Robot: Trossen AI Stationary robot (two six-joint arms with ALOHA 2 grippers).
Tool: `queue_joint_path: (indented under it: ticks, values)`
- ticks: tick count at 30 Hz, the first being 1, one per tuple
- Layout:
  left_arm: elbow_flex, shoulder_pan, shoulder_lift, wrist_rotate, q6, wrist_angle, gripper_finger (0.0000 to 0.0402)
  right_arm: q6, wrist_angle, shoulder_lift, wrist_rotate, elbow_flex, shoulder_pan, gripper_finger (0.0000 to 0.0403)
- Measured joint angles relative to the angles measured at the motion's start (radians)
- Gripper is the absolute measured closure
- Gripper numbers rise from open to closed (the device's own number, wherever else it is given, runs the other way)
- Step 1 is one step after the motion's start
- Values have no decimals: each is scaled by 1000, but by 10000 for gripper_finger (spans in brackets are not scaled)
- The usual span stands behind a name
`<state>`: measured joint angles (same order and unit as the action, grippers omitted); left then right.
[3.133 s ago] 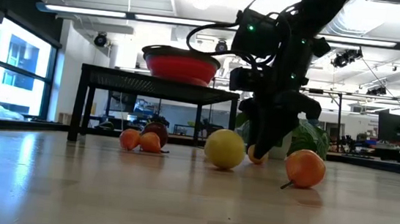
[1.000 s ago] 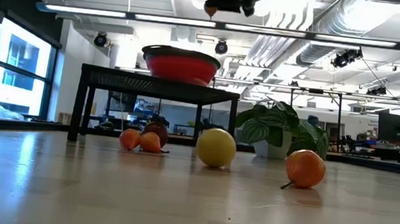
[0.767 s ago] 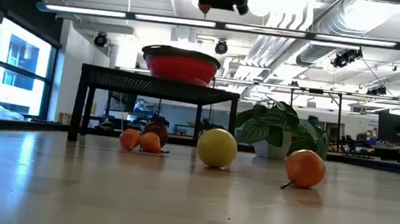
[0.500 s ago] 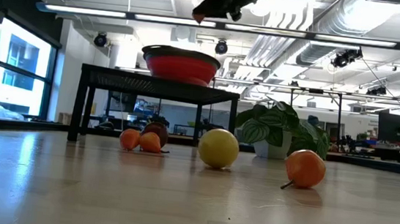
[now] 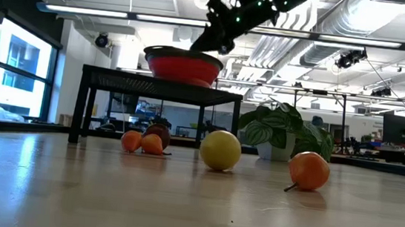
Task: Pick & Place Fruit
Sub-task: Put the orange pear into the red basket on the shelf
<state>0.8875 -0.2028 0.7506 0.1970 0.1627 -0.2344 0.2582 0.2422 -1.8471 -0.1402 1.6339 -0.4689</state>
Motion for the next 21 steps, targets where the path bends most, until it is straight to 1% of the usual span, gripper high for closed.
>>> queue_joint_path:
  ticks: [9, 14, 17, 21]
  values:
    - [0, 0, 0, 8, 0, -1, 402, 34, -40, -60, 11, -1, -9, 292]
    - [0, 0, 0, 8, 0, -2, 402, 33, -45, -60, 12, 0, -11, 293]
    - [0, 0, 0, 7, 0, -2, 402, 35, -48, -60, 39, 0, -12, 290]
    - [0, 0, 0, 7, 0, -2, 402, 43, -49, -60, 44, 0, -12, 288]
